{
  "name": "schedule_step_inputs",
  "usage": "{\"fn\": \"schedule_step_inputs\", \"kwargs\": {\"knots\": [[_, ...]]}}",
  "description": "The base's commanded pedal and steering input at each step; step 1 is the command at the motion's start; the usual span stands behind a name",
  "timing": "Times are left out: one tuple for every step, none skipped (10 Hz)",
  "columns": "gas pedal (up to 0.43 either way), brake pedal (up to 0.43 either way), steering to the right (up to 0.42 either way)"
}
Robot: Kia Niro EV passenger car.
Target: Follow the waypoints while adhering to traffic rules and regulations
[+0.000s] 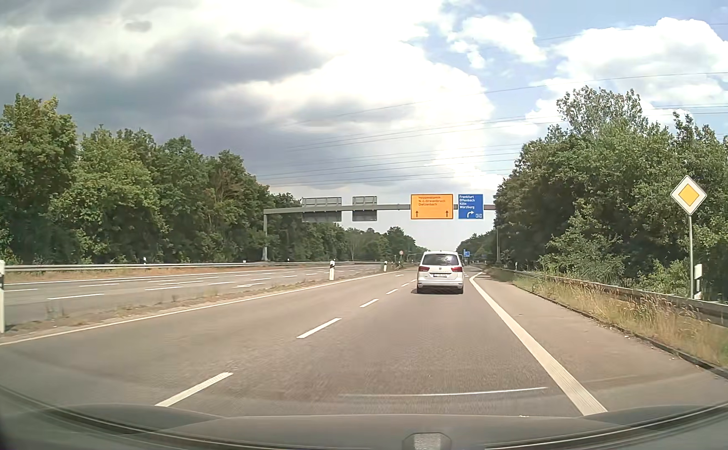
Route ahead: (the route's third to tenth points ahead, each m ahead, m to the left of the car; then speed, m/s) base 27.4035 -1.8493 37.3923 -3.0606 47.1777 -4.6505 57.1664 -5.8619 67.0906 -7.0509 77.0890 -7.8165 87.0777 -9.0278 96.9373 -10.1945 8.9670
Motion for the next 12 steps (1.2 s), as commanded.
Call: {"fn": "schedule_step_inputs", "kwargs": {"knots": [[0.268, 0.037, 0.072], [0.268, 0.037, 0.071], [0.268, 0.037, 0.067], [0.28, 0.037, 0.063], [0.28, 0.037, 0.059], [0.28, 0.037, 0.051], [0.28, 0.037, 0.043], [0.28, 0.037, 0.036], [0.28, 0.037, 0.027], [0.28, 0.037, 0.016], [0.28, 0.037, 0.007], [0.287, 0.037, 0.0]]}}
